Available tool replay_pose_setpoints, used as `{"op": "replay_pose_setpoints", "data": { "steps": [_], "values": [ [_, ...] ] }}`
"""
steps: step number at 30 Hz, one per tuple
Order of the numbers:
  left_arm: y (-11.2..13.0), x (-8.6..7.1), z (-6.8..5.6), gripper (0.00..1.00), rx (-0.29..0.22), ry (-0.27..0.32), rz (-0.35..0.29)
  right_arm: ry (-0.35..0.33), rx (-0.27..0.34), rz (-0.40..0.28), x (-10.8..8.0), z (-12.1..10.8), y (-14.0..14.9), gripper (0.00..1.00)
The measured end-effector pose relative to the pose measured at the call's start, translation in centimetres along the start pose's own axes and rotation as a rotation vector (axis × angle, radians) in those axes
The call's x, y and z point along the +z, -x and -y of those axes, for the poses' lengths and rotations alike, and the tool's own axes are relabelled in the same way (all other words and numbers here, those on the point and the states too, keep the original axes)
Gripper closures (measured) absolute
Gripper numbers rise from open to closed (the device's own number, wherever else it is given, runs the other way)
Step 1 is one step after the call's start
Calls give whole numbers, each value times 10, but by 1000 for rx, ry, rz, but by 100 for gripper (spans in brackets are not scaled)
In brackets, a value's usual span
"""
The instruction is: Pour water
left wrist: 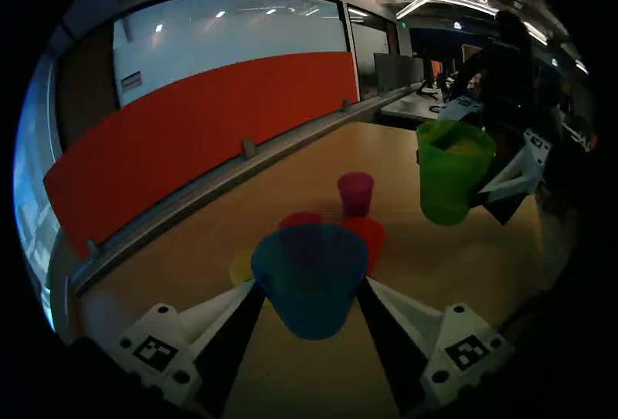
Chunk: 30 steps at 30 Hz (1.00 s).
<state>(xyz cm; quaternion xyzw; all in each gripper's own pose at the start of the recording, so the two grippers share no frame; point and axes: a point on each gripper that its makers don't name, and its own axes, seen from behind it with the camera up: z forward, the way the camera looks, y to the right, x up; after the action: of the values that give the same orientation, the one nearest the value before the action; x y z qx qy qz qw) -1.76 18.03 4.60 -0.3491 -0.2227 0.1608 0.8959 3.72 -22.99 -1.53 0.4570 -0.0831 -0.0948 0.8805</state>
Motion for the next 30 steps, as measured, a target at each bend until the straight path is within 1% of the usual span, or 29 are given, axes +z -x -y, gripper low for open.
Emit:
{"op": "replay_pose_setpoints", "data": {
  "steps": [6,9,15,21,30],
  "values": [
    [24,10,0,17,-2,20,66,3,2,29,-2,-2,9,14],
    [36,16,2,17,0,23,98,9,0,36,-3,-4,12,14],
    [51,29,6,17,6,30,147,11,9,46,-4,-6,17,14],
    [61,38,7,17,16,39,177,15,13,56,-3,-9,23,14],
    [82,48,2,17,0,65,231,20,25,78,-2,-14,33,14]
  ]
}}
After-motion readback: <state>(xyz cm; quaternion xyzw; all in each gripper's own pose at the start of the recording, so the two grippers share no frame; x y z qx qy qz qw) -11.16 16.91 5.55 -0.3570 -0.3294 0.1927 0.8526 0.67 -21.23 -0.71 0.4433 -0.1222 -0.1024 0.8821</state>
